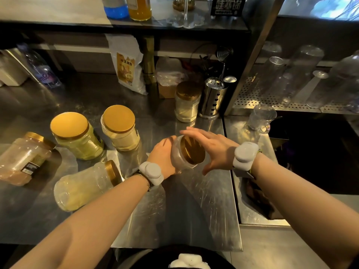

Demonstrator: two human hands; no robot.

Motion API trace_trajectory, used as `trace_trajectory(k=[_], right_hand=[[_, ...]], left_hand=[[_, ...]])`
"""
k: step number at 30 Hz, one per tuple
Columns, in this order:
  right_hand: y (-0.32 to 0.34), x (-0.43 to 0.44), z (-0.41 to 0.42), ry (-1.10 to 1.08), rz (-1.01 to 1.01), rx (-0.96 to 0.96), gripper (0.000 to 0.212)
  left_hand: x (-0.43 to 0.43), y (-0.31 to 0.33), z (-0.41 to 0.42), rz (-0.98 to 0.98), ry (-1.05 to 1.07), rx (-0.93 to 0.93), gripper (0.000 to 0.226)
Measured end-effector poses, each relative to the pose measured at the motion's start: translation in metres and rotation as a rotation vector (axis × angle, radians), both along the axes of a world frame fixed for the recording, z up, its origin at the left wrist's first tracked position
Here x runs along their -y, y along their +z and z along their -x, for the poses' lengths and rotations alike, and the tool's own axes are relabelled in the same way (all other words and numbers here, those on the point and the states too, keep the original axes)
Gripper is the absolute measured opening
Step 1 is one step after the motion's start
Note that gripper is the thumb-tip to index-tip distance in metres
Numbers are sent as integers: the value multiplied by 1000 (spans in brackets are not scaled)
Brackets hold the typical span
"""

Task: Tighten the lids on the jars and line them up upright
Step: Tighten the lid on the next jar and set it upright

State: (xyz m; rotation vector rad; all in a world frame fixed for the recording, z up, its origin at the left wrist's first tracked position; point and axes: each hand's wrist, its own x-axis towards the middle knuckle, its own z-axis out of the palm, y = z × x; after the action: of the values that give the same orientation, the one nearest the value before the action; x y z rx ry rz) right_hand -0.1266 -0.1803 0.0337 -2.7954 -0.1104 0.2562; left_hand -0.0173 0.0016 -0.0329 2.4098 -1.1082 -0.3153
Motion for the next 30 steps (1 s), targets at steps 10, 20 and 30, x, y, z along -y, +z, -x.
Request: trace_trajectory(k=[10, 20, 30], right_hand=[[4, -4, -1, -113, 67, 21, 87], [1, -1, 2, 44, 173, 51, 126], [0, -1, 2, -127, 70, -5, 96]], left_hand=[[-1, -2, 3, 20, -29, 76, 84], [-2, -2, 0, -19, -25, 25, 86], [0, -3, 0, -24, -43, 103, 80]])
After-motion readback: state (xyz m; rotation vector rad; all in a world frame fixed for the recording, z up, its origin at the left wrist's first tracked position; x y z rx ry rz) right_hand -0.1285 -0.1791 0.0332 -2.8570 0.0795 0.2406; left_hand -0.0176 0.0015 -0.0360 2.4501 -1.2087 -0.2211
